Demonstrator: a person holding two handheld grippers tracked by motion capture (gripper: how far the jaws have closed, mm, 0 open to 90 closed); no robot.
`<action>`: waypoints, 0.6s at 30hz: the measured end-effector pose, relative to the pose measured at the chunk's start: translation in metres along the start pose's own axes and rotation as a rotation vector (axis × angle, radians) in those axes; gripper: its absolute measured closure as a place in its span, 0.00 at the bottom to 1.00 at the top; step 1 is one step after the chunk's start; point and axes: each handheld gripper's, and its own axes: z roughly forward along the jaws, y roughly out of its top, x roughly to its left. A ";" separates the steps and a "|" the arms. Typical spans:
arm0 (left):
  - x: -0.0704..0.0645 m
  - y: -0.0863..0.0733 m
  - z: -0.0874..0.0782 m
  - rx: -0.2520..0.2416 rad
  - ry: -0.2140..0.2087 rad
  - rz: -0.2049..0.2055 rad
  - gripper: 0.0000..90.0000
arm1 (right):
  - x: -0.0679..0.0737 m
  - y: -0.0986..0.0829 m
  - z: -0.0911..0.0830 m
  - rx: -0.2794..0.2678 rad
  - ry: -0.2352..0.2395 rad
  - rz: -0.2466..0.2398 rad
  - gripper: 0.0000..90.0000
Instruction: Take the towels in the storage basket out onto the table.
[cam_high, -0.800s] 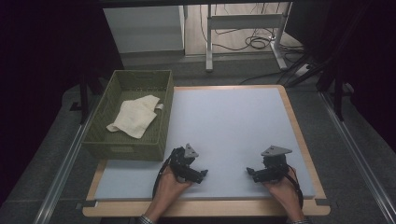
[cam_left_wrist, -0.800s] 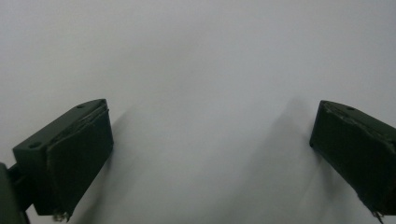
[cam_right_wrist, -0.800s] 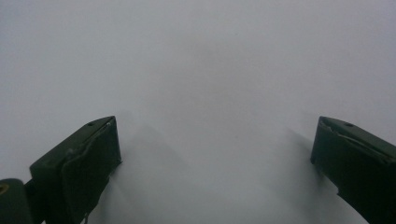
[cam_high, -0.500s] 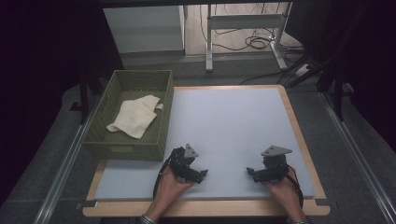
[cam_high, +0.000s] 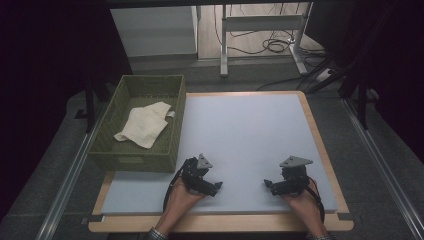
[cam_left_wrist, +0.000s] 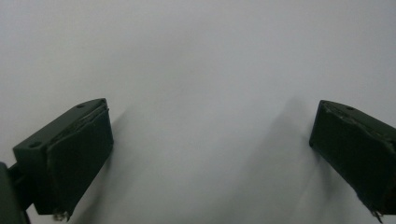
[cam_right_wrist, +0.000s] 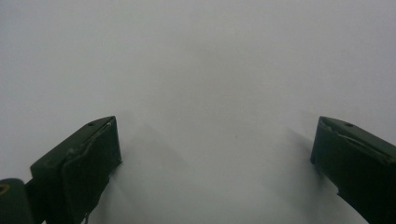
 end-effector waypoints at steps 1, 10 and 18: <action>0.000 0.000 0.000 0.000 0.001 0.000 0.00 | 0.000 0.000 0.000 0.000 0.000 0.001 0.02; -0.005 0.010 0.000 0.037 -0.031 0.023 0.03 | 0.000 0.000 0.000 -0.001 0.000 0.001 0.02; -0.005 0.025 -0.003 0.034 -0.052 0.032 0.03 | 0.000 0.000 0.000 -0.001 0.000 0.000 0.02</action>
